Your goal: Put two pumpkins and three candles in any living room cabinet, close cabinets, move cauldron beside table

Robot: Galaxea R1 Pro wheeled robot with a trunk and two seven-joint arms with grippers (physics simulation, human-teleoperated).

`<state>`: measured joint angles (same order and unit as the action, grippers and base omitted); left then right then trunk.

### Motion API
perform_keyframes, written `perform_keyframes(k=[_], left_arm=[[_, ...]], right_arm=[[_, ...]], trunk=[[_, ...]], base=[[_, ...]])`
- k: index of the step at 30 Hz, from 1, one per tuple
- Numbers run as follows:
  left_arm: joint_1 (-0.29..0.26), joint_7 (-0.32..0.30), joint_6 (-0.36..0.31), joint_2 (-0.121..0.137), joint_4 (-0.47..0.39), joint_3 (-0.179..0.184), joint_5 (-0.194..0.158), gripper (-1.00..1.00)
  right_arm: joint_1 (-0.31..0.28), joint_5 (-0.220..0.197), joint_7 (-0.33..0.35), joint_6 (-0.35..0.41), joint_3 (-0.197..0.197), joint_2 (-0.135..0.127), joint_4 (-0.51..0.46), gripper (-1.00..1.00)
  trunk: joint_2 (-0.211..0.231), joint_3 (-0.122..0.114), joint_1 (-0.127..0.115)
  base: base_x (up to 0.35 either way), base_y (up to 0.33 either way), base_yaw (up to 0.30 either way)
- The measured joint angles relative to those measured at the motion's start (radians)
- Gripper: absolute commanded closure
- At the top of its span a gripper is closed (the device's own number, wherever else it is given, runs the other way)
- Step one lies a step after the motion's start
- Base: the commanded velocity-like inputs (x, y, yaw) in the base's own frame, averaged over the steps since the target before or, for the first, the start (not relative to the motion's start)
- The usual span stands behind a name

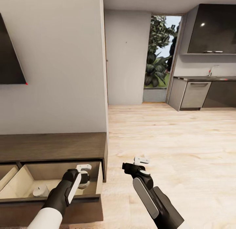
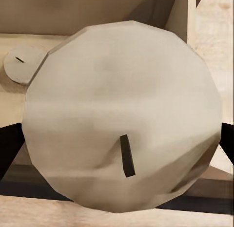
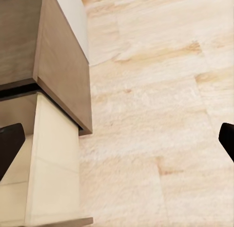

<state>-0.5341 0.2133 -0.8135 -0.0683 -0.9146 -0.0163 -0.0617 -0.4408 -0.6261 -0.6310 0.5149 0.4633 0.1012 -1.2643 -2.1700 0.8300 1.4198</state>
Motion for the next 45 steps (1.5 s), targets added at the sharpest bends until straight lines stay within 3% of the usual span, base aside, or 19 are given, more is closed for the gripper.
perform_keyframes(k=[3, 10, 45], left_arm=[[-0.001, -0.047, 0.007, 0.01, 0.0, -0.002, 0.003, 1.0], [-0.001, -0.059, 0.026, 0.021, 0.0, -0.003, 0.004, 1.0], [-0.001, -0.054, 0.039, 0.018, 0.0, -0.001, 0.005, 1.0]], right_arm=[[0.0, 0.0, 0.0, 0.0, 0.0, 0.0, 0.0, -1.0], [0.0, 0.001, 0.0, 0.0, 0.0, 0.0, 0.0, -1.0], [0.0, 0.002, 0.0, 0.0, 0.0, 0.0, 0.0, -1.0]], trunk=[[-0.021, 0.009, 0.012], [-0.07, 0.031, 0.038], [-0.07, 0.031, 0.038]], base=[[0.0, 0.0, 0.0], [0.0, 0.0, 0.0], [0.059, 0.035, 0.0]])
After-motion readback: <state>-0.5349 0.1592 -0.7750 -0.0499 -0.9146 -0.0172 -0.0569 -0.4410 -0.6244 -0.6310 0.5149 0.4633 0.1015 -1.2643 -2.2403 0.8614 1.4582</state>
